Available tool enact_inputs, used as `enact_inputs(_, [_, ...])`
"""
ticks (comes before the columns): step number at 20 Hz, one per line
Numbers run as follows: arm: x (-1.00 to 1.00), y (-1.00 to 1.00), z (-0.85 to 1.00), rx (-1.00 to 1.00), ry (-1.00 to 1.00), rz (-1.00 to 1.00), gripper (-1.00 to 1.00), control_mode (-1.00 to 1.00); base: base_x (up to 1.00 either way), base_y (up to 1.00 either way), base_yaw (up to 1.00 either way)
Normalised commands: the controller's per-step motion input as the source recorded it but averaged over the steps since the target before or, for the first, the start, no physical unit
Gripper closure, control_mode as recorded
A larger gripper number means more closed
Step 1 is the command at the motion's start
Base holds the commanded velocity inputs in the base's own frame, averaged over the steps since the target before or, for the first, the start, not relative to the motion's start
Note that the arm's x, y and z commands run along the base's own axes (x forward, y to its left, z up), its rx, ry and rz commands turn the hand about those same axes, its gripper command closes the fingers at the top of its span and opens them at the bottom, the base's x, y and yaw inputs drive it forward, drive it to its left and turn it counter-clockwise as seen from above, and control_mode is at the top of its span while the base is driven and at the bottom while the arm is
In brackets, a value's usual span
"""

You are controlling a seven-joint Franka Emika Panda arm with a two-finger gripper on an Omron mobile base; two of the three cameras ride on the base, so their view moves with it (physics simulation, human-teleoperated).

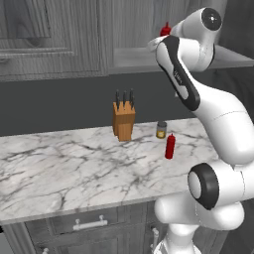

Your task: Pick the ketchup and ketchup from the counter and place them in the cabinet.

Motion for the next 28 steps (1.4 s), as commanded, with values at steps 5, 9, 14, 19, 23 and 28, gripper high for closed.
enact_inputs(5, [0.20,0.00,-0.05,0.01,0.00,0.00,1.00,-1.00,0.00,0.00,0.00])
enact_inputs(9, [0.16,0.00,-0.18,0.01,0.00,0.00,1.00,-1.00,0.00,0.00,0.00])
enact_inputs(14, [0.12,0.00,-0.20,0.00,0.00,0.00,1.00,-1.00,0.00,0.00,0.00])
enact_inputs(19, [0.10,0.00,-0.04,0.00,0.00,0.00,1.00,-1.00,0.00,0.00,0.00])
enact_inputs(23, [0.18,-0.01,0.00,0.00,0.00,0.00,1.00,-1.00,0.00,0.00,0.00])
enact_inputs(28, [0.25,-0.03,-0.05,0.00,0.00,0.00,1.00,-1.00,0.00,0.00,0.00])
